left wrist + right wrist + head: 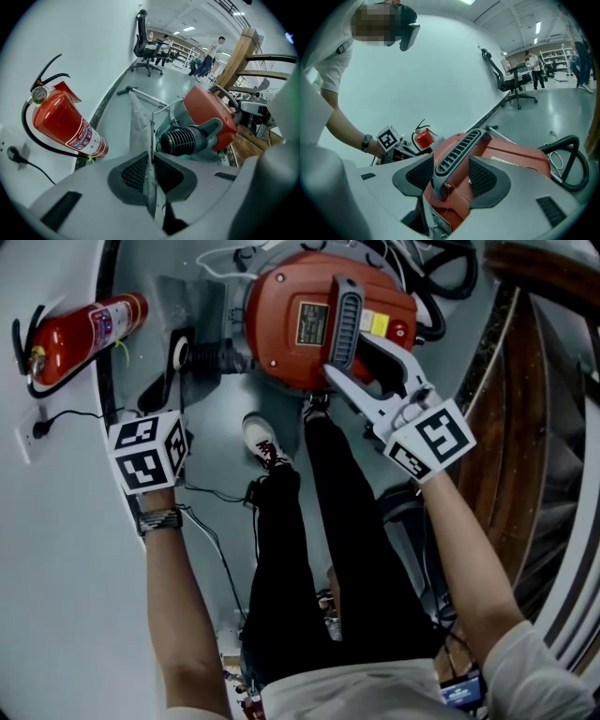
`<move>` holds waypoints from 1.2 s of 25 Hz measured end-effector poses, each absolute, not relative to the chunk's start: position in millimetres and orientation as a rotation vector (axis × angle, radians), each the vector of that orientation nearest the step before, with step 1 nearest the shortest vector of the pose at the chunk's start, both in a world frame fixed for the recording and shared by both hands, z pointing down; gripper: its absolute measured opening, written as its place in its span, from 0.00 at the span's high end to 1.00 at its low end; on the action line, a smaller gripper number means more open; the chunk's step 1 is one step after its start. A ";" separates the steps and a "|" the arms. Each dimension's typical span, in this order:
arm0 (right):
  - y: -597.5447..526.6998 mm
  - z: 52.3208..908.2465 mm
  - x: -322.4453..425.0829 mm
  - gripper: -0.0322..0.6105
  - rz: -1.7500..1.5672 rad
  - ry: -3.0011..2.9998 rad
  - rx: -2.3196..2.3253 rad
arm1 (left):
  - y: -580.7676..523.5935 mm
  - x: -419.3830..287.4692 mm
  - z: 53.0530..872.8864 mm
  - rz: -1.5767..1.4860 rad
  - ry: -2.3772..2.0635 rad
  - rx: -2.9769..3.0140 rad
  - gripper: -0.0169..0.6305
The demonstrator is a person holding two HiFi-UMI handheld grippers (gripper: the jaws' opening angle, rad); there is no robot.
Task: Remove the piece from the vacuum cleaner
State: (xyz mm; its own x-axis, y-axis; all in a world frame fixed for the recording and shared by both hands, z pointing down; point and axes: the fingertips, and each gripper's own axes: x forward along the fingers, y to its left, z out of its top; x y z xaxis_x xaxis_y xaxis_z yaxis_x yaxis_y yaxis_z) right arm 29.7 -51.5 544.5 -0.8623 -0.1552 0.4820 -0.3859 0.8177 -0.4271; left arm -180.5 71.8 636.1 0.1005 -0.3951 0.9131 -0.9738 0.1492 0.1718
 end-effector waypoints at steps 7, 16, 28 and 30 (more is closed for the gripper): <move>-51.6 547.8 28.0 0.58 0.785 -2.541 0.375 | 77.3 -186.0 626.6 0.780 -1.460 1.395 0.93; -46.6 542.8 35.8 0.58 0.758 -2.498 0.428 | 102.1 -193.0 588.4 0.802 -1.500 1.391 0.93; -27.5 491.8 53.9 0.64 0.658 -2.453 0.402 | 134.1 -191.1 536.9 0.767 -1.570 1.385 0.93; -25.1 476.5 55.2 0.65 0.648 -2.457 0.424 | 138.8 -188.9 521.8 0.765 -1.575 1.392 0.93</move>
State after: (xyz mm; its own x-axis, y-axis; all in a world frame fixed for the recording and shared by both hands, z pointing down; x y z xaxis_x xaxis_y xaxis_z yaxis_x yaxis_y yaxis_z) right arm 55.2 -25.1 476.5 -0.7945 -0.1546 0.5872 -0.4240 0.8334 -0.3543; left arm -188.9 138.8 521.8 0.0086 -0.4395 0.8982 -0.9778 0.1843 0.0996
